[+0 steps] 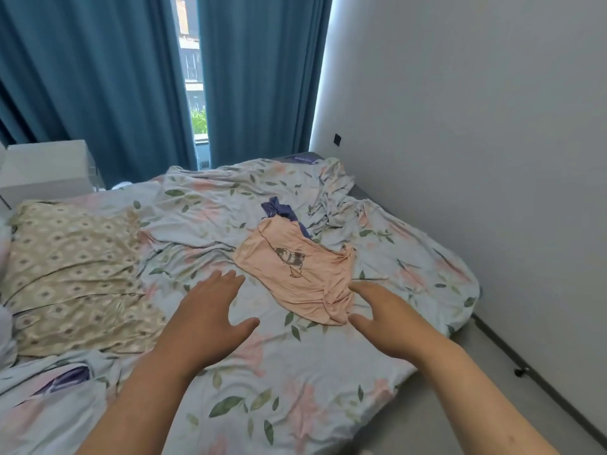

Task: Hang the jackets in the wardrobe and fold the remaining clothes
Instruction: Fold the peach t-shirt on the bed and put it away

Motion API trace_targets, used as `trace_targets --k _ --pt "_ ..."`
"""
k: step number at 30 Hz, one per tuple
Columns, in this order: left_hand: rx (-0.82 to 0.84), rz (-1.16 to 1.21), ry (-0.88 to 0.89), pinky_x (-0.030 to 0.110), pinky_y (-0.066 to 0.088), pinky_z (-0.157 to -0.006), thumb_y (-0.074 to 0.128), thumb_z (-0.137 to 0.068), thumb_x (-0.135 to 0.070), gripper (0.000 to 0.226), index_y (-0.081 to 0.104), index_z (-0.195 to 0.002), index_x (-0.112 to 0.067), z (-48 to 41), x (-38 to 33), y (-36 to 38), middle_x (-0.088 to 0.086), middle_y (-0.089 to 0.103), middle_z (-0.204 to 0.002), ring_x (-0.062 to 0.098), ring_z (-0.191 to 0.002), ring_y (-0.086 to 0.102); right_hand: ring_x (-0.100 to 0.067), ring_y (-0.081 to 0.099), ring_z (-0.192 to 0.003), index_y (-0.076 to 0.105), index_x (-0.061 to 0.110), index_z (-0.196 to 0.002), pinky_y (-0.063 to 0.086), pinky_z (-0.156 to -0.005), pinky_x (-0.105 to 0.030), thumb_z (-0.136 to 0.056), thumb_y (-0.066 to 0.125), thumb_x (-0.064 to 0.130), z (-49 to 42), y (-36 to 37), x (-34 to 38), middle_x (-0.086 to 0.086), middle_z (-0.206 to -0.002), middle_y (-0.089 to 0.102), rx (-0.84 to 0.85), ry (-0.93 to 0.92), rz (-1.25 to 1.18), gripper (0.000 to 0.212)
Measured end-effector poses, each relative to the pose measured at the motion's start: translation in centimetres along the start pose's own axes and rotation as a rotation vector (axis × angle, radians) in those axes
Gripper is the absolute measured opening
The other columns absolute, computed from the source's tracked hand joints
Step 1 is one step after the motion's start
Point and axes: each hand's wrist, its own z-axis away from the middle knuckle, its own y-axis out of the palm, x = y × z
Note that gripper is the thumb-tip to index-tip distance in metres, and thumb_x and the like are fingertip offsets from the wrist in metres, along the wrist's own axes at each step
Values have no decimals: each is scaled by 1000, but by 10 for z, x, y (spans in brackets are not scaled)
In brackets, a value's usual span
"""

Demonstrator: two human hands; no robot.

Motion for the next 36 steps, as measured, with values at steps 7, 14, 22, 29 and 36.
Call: trace_targets --k 7,14,22,29,36 --pt "52 -36 -31 31 15 -120 61 -87 -56 82 25 -155 -29 -64 -59 51 -9 21 -162 11 -151 10 -10 29 -144 31 29 -153 25 -113 -26 -97 53 40 -57 -14 -99 9 -160 28 39 34 -88 61" --pt "161 11 -146 30 16 -119 61 -88 -54 79 27 -154 -29 -154 -126 140 -9 22 -162 10 -151 10 -11 28 -145 30 26 -153 22 -111 -21 -99 52 36 -138 -19 -216 7 -159 29 158 25 -159 59" --pt "233 165 -306 19 25 -102 66 -87 -47 70 39 -149 -29 -252 -162 213 -10 38 -154 8 -142 32 -13 31 -143 31 26 -152 24 -108 -21 -100 51 35 -216 11 -311 5 -158 32 305 70 -254 57" --pt "357 278 -464 24 32 -104 66 -89 -37 62 45 -146 -22 -301 -135 291 -6 44 -151 13 -138 39 -19 38 -139 37 23 -149 30 -107 -26 -99 52 31 -278 68 -347 -1 -153 40 370 109 -289 53" --pt "382 530 -662 33 42 -106 68 -89 -26 55 53 -139 -10 -352 -90 404 4 54 -141 16 -126 51 -19 46 -133 45 19 -144 35 -102 -26 -96 55 27 -355 160 -369 -2 -146 50 436 168 -313 50"
